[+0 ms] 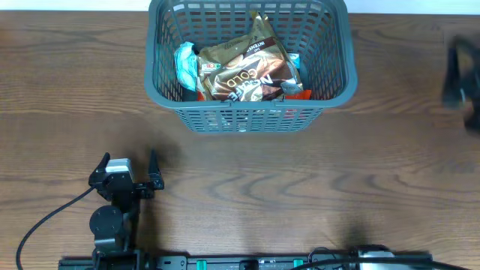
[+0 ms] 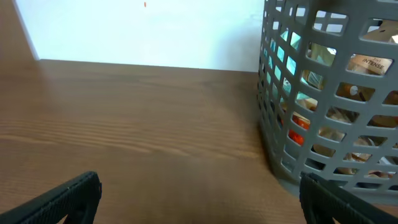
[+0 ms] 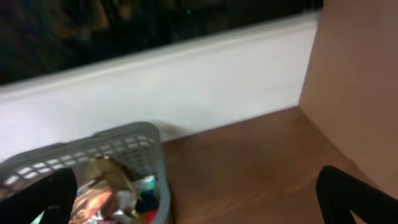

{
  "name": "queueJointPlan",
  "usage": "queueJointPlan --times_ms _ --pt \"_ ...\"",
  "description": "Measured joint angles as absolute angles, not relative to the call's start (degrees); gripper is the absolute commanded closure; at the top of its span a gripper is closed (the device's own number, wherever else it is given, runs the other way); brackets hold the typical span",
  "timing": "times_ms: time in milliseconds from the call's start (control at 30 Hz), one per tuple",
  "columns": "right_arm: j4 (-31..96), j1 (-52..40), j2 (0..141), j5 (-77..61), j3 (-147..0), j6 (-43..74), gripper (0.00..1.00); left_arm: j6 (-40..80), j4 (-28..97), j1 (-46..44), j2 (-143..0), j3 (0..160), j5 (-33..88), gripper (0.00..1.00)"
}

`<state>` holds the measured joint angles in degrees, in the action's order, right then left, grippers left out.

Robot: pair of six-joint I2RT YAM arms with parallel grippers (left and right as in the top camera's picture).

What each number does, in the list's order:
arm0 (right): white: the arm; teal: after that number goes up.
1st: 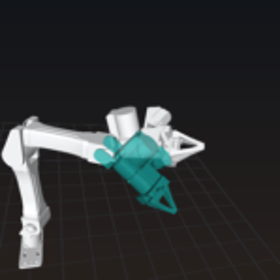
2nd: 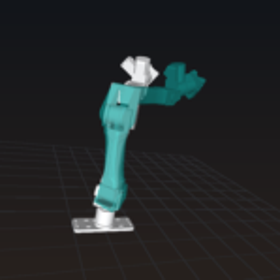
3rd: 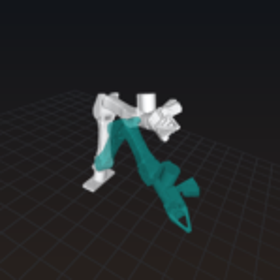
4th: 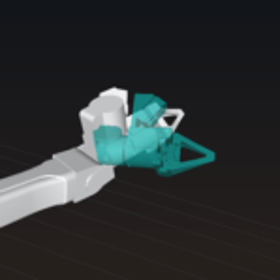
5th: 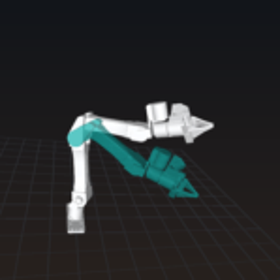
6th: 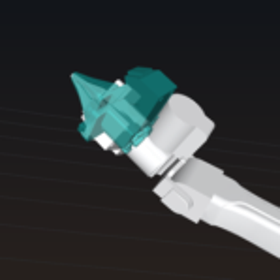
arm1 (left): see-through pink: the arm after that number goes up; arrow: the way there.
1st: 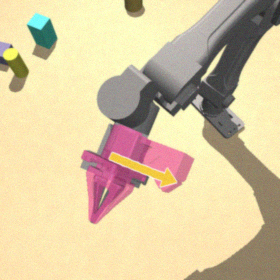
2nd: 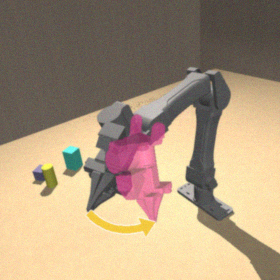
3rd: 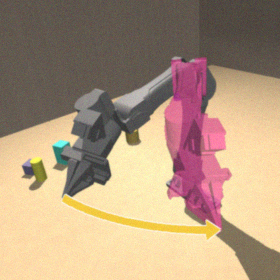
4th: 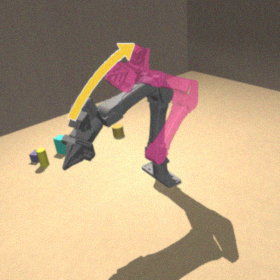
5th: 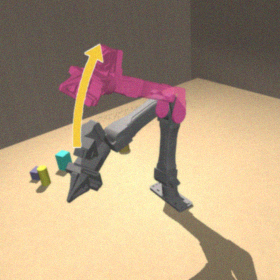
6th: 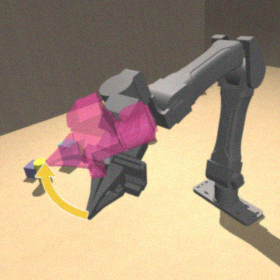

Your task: Pack container

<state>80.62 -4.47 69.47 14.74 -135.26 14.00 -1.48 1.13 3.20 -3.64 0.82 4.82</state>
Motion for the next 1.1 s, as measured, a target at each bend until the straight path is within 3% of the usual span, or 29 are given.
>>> queueJointPlan --times_ms 267,600,767,1100 --pt "60.42 -5.04 43.27 14.85 -94.89 11.22 0.01 -1.48 1.37 3.20 -3.64 0.99 4.56 0.02" --pt "32.86 -5.17 24.25 8.23 -49.74 1.74 0.01 -1.48 1.50 3.20 -3.64 1.06 4.49 0.01" --pt "21.56 -5.17 15.99 5.58 -33.65 0.14 0.01 -1.48 1.50 3.20 -3.64 1.06 4.49 0.01" --pt "9.34 -5.17 8.19 4.47 -17.87 -0.60 0.01 -1.48 1.50 3.20 -3.64 1.06 4.47 0.01"
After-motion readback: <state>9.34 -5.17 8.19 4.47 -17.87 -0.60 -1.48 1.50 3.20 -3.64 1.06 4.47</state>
